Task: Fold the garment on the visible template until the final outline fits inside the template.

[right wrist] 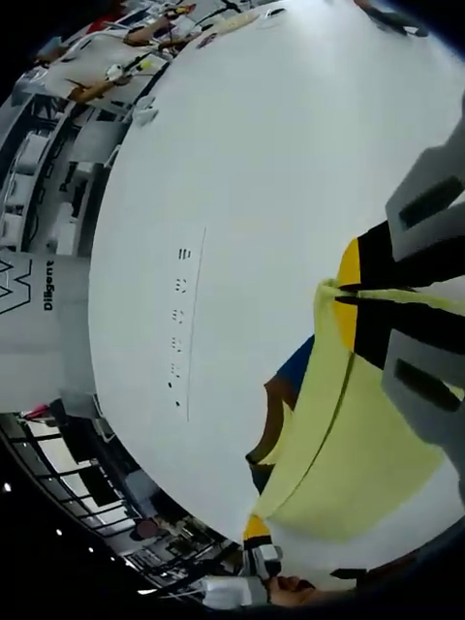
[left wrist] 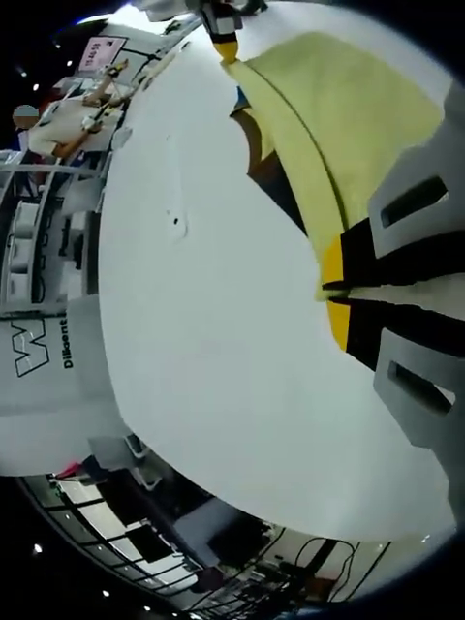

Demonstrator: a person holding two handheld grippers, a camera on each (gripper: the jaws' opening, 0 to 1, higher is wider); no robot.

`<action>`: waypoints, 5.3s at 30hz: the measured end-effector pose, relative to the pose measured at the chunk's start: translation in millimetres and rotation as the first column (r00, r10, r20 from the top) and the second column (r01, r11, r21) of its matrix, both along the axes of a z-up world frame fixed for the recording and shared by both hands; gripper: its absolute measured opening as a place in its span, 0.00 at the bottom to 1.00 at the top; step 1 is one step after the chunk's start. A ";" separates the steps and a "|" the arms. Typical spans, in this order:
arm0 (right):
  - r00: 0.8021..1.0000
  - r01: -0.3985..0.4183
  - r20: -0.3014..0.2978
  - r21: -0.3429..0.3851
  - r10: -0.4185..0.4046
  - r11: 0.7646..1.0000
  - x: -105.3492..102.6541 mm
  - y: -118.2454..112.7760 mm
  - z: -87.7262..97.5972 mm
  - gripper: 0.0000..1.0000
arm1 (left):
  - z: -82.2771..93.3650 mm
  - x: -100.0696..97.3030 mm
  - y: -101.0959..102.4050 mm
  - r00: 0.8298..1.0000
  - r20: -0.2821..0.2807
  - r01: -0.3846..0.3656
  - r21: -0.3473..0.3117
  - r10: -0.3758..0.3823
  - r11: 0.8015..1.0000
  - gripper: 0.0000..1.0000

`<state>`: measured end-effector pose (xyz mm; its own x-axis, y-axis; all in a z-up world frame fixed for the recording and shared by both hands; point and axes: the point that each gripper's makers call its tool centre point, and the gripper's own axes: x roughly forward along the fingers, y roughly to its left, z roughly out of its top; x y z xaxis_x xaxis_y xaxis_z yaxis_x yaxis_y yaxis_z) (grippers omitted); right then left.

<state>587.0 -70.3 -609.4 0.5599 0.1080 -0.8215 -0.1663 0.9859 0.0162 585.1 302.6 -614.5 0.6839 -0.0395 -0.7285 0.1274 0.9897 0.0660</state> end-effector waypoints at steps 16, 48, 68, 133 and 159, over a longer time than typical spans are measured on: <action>0.982 -0.113 0.154 0.024 0.108 0.993 -6.5 -3.5 16.6 0.32 | 15.9 -9.5 -7.8 0.977 0.053 0.204 0.041 -0.206 0.978 0.44; 0.977 -0.128 0.166 -0.046 0.134 0.991 22.6 -3.0 -20.0 0.45 | -16.2 26.7 -13.5 0.984 0.094 0.155 -0.005 -0.154 0.988 0.63; 0.984 -0.036 0.179 0.062 0.024 0.997 -4.4 2.7 0.1 0.46 | 3.3 4.6 -15.2 0.995 0.093 0.054 -0.144 -0.041 0.988 0.61; 0.974 -0.199 0.149 0.178 0.173 0.964 -161.9 12.9 -15.7 0.12 | -17.1 -162.5 -27.1 0.994 -0.064 0.072 -0.255 -0.091 0.964 0.33; 0.952 -0.296 0.100 0.060 0.289 0.953 -185.5 9.0 -22.9 0.00 | -21.8 -185.6 -6.8 0.987 -0.105 0.103 -0.153 -0.120 0.983 0.00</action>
<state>401.5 -61.3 -632.3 0.5654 0.3363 -0.7531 -0.4516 0.8903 0.0586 399.4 295.8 -636.2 0.5821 -0.2233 -0.7818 0.2360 0.9666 -0.1003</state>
